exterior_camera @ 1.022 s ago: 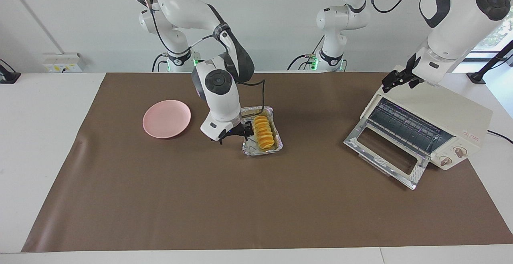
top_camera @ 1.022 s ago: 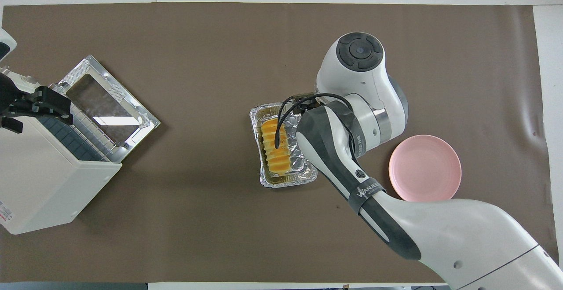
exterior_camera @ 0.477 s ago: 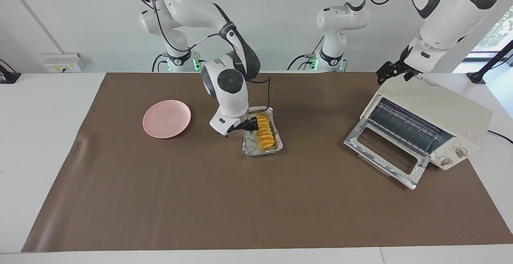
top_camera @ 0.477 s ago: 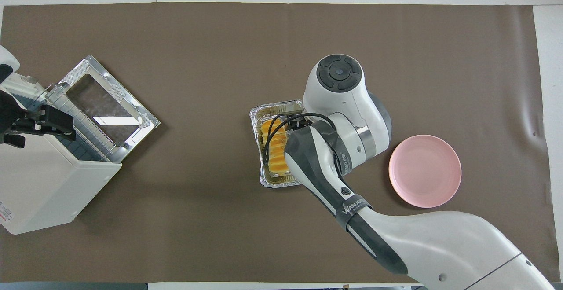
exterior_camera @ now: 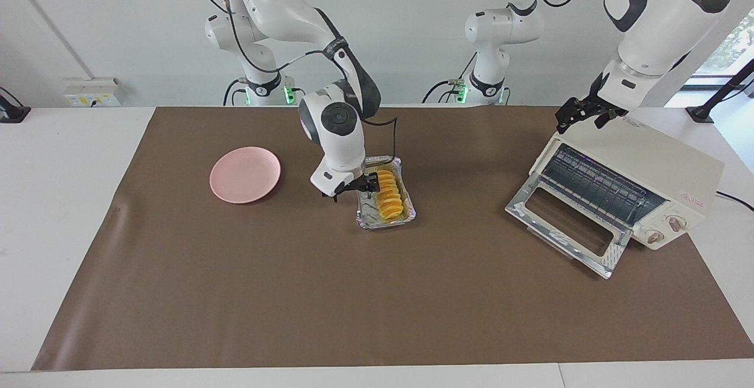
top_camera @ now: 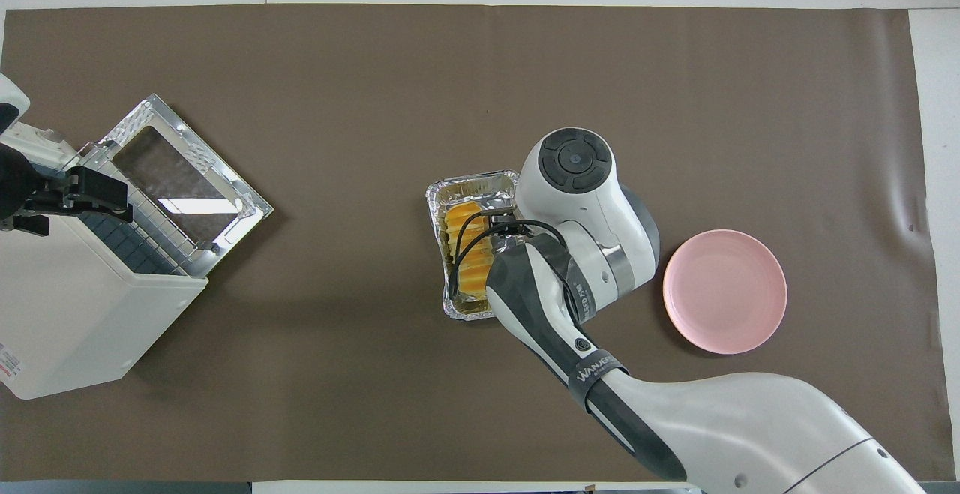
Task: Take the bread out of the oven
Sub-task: 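Lift the foil tray with the right gripper, then carry the foil tray beside the pink plate and set it down, then release the tray and reach the right gripper toward the bread rolls, then grasp the yellow bread rolls with the right gripper, then lift the bread rolls out of the tray toward the pink plate, then lower the bread rolls onto the pink plate with the right gripper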
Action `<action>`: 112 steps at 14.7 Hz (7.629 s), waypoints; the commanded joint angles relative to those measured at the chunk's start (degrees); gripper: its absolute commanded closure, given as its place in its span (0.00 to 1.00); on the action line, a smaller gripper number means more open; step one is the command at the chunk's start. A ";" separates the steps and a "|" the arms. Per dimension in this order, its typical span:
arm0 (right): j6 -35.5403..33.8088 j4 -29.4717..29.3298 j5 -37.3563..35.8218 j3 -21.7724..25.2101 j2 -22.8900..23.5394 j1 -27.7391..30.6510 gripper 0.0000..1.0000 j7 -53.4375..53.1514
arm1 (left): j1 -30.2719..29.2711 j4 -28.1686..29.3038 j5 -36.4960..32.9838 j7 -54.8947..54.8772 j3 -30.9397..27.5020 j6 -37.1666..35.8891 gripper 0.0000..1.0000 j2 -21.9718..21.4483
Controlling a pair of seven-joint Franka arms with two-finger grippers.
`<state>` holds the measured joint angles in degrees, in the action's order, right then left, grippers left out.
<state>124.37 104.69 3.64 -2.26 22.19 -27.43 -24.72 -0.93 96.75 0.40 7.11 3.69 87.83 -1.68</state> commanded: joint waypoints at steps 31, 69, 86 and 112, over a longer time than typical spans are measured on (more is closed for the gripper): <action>-1.13 -12.31 8.58 0.85 4.09 34.36 1.00 34.81 | 0.05 -1.91 0.83 -6.32 0.79 -1.52 0.00 0.98; 7.01 0.42 6.73 0.68 0.31 27.26 0.00 32.28 | 0.05 -1.91 0.83 -6.31 0.88 -1.52 0.00 0.89; 7.04 2.81 6.82 0.76 -0.57 27.08 0.83 32.54 | 0.05 -1.91 0.83 -6.31 0.79 -1.52 0.00 0.98; -7.75 32.24 4.80 1.03 -34.15 28.04 0.79 28.14 | 0.05 -1.91 0.83 -6.31 0.88 -1.52 0.00 0.89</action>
<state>113.70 133.33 9.26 -0.88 -9.68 -0.29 3.01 -0.37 94.85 0.44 1.14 4.39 87.12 0.00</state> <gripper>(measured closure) 0.784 0.000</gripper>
